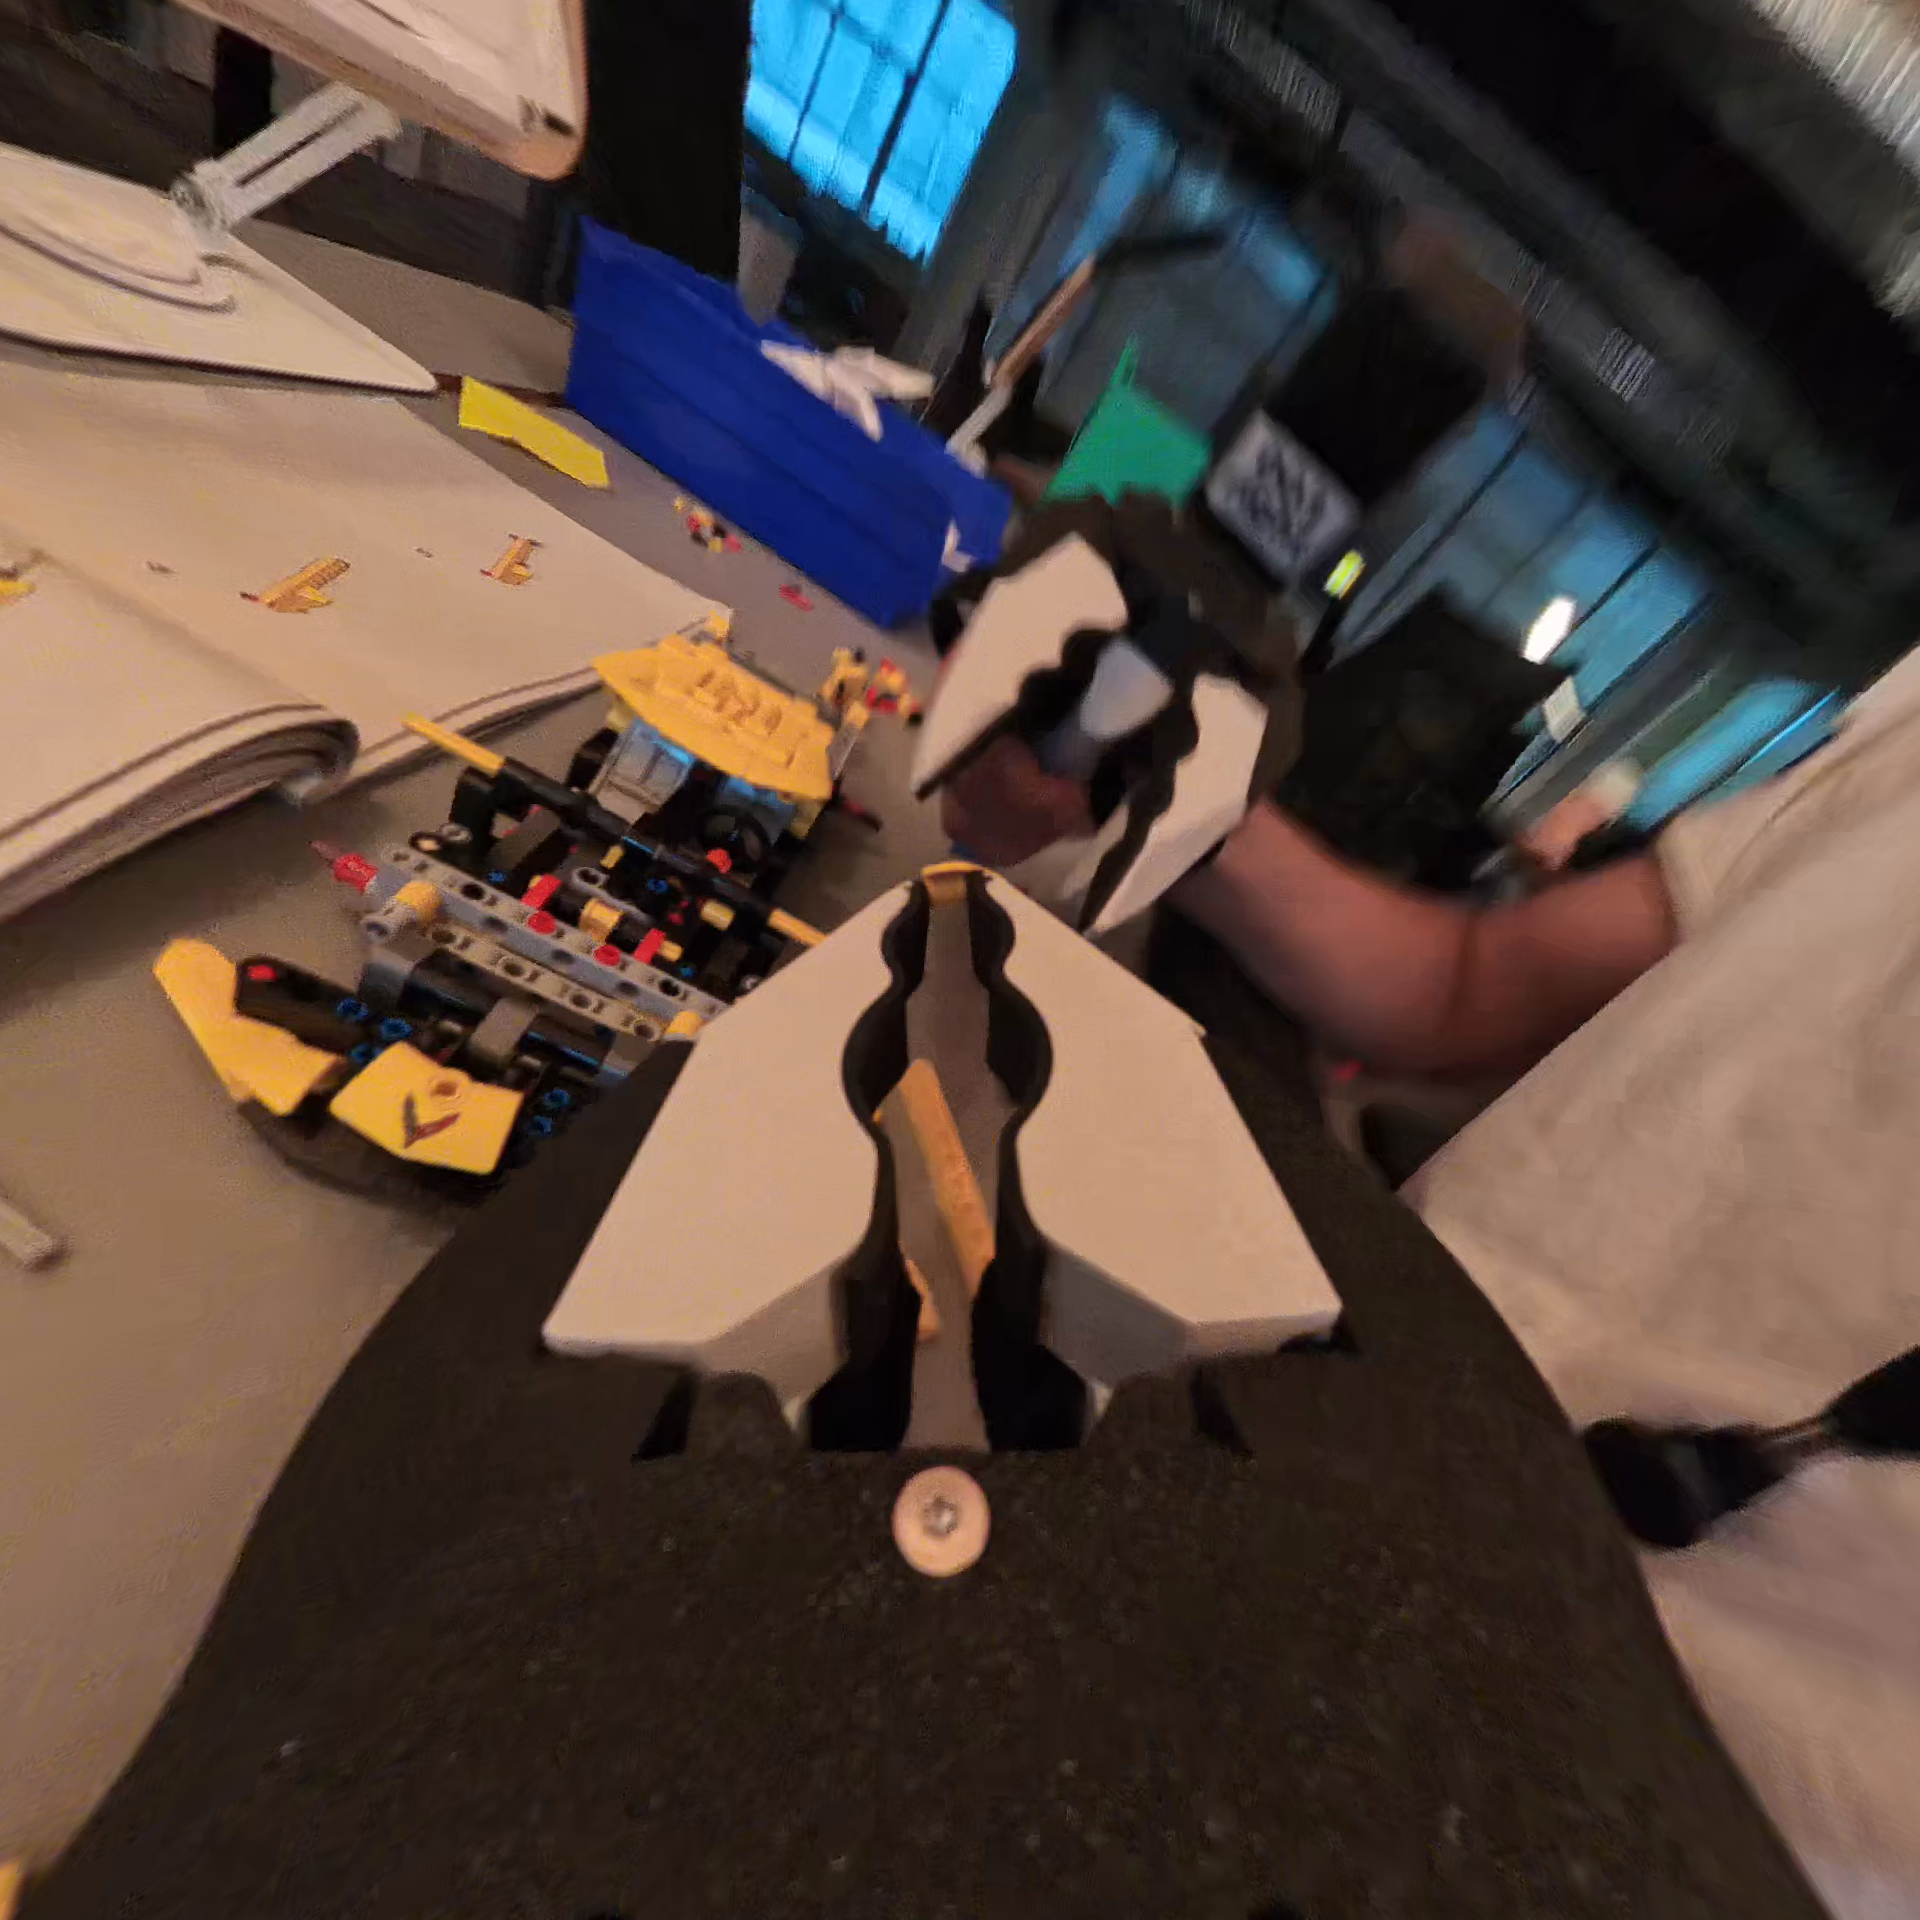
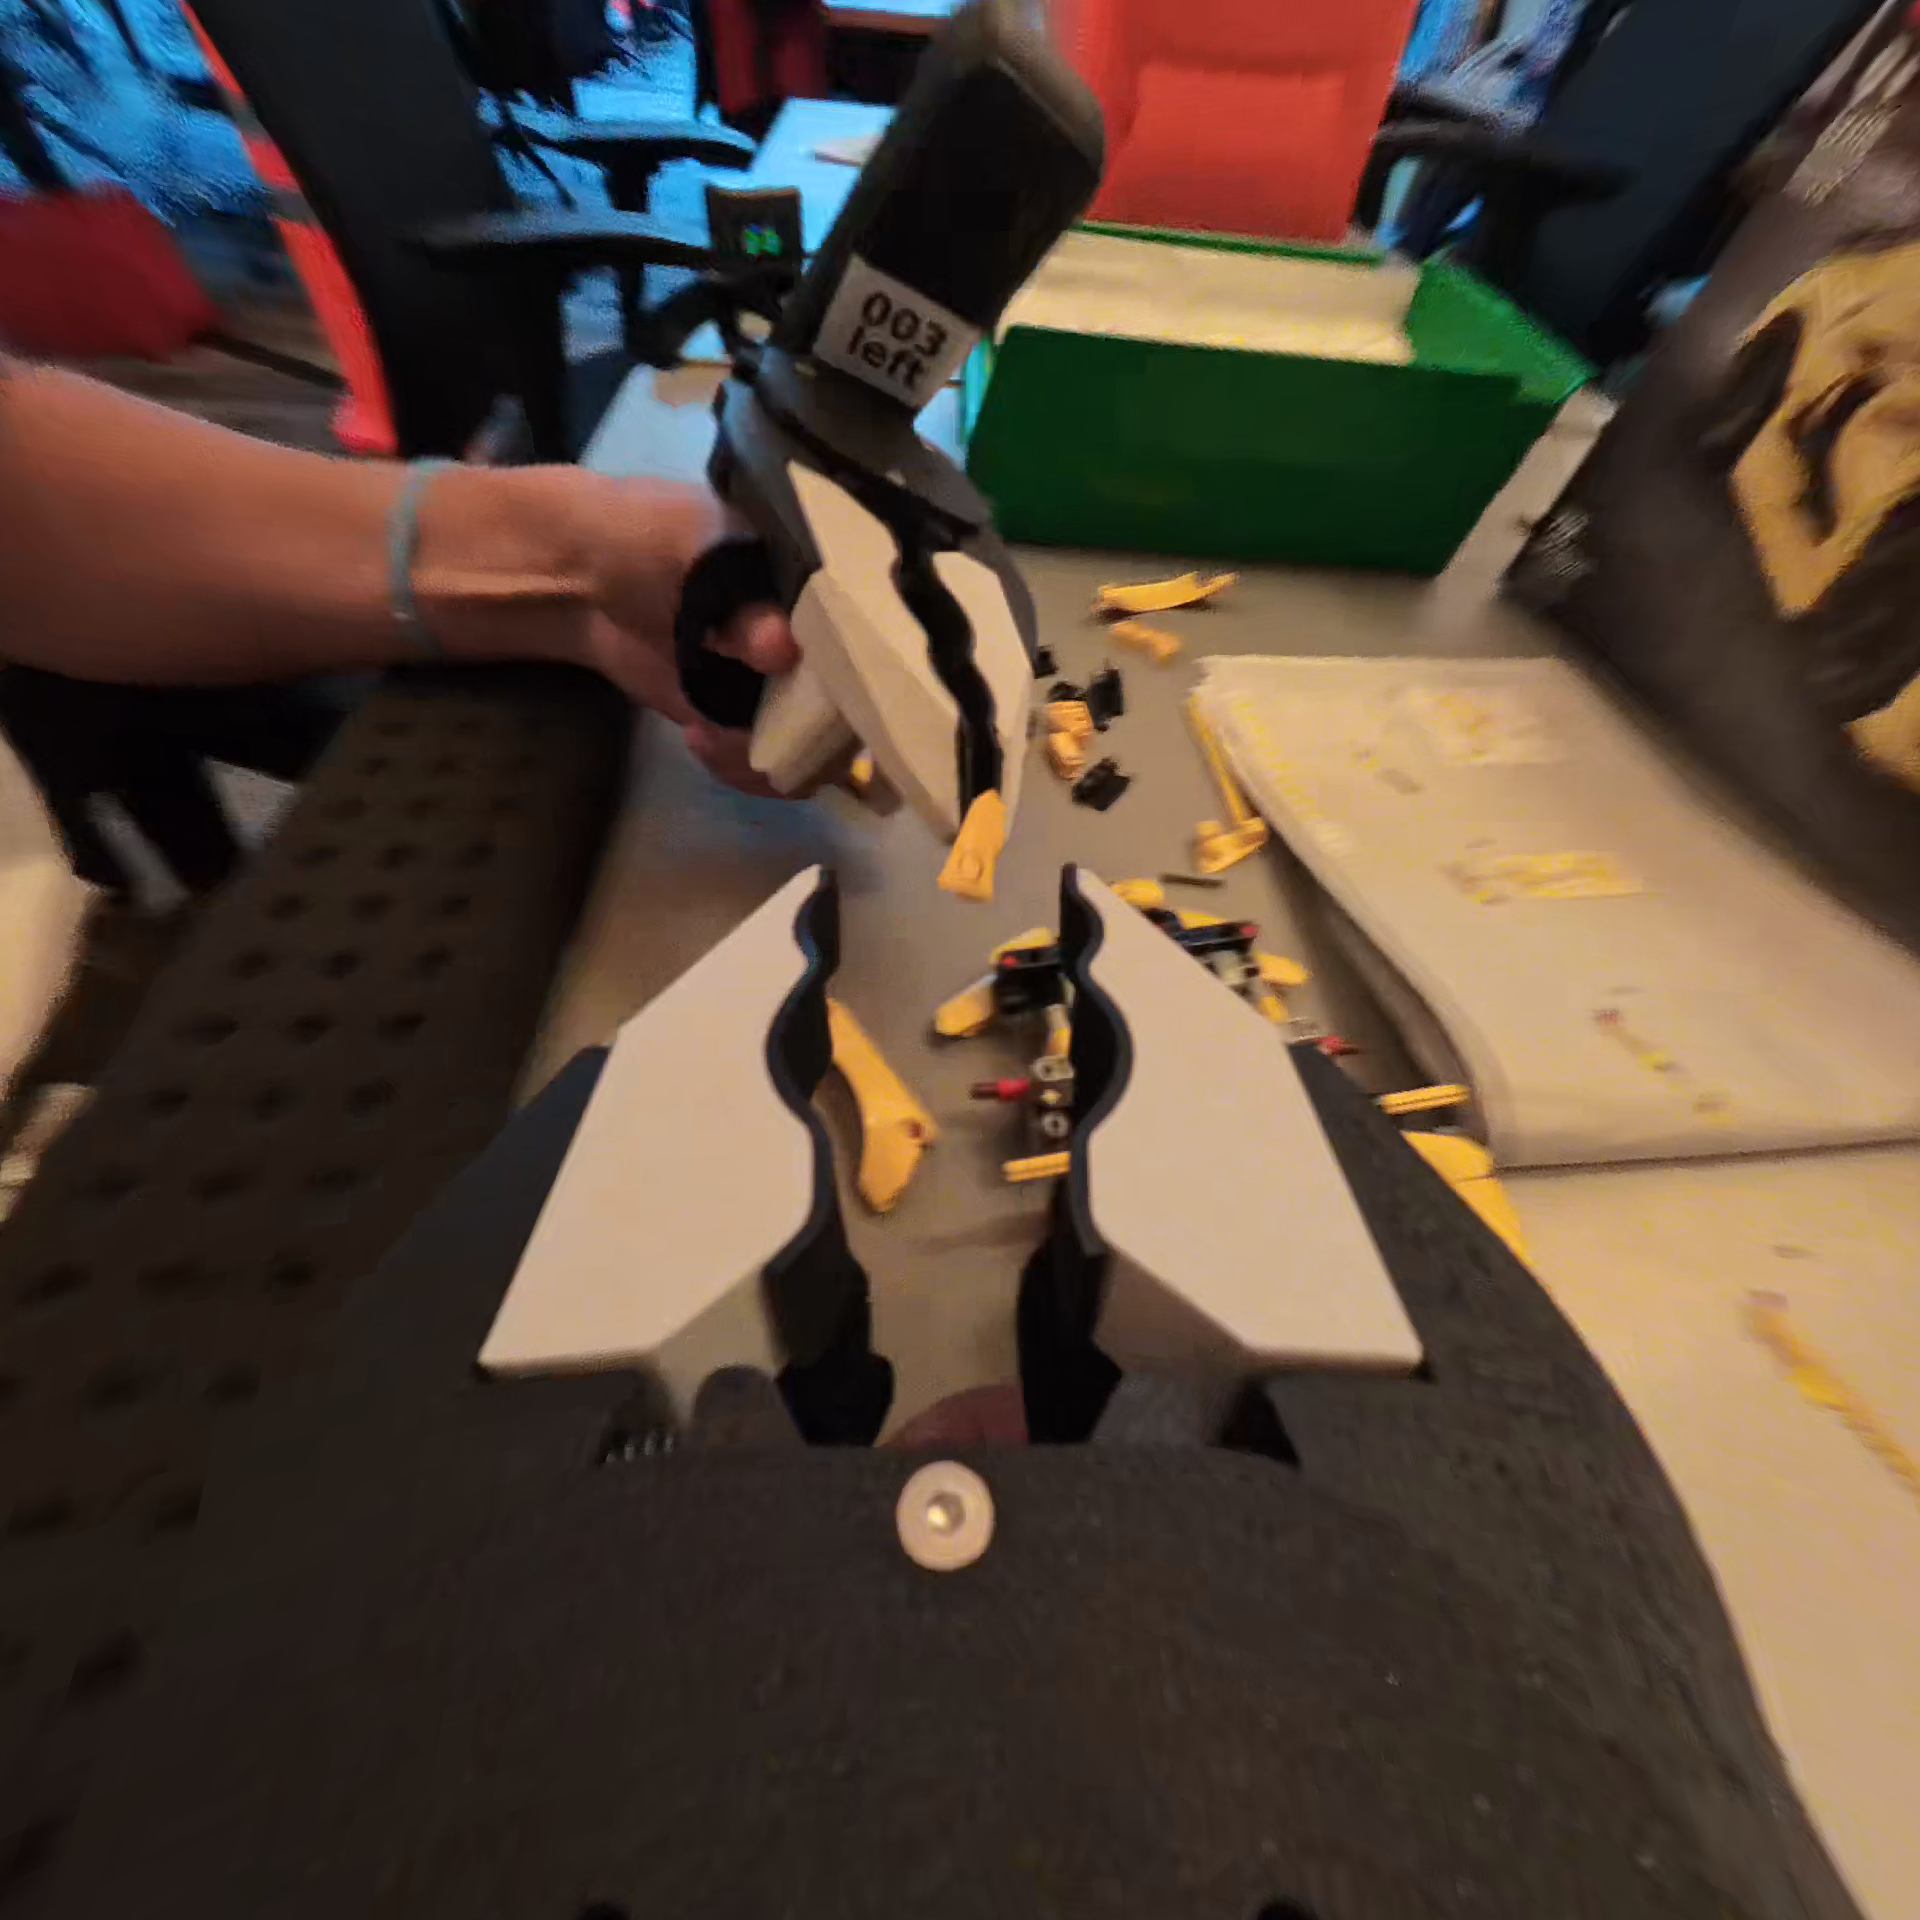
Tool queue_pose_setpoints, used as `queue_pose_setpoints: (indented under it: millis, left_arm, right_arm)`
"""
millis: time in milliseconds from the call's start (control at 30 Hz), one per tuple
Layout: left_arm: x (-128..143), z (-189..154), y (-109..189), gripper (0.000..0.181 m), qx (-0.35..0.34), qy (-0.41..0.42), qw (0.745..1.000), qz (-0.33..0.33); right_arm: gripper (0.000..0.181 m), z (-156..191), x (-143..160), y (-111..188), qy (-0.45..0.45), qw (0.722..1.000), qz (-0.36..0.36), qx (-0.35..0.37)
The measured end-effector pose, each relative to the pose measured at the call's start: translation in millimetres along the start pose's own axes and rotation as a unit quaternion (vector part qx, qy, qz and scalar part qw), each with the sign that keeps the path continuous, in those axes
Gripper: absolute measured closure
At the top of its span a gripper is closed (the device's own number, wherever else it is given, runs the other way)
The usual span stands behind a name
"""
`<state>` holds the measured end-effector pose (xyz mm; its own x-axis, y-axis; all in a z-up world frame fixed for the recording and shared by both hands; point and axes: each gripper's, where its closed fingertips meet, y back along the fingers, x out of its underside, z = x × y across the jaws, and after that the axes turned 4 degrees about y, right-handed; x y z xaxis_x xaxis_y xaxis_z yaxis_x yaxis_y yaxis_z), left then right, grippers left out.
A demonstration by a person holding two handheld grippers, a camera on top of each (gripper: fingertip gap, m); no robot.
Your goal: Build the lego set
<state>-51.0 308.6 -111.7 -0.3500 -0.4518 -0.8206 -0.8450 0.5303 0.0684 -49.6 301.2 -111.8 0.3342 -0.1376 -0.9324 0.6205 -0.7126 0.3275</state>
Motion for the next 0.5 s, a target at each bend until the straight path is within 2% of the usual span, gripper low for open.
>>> queue_pose_setpoints:
  millis: [100, 200, 400, 500]
  left_arm:
    - [-20, 5, 15, 0.174, 0.047, 0.107, 0.991, -0.071]
    - [-30, 3, 23, 0.174, 0.091, 0.165, 0.976, -0.107]
    - [-29, -8, 18, 0.174, 0.145, 0.213, 0.96, -0.106]
    - [-24, -14, 13, 0.174, 0.156, 0.216, 0.959, -0.094]
  right_arm:
    - [0.148, -2, -6, -1, 0.081, 0.995, 0.0, 0.057]
    - [0.149, -12, -12, -4, 0.146, 0.981, -0.003, 0.131]
    - [0.147, -12, -23, -14, 0.161, 0.974, -0.026, 0.159]
    - [0.16, -11, -24, -16, 0.179, 0.97, -0.019, 0.164]
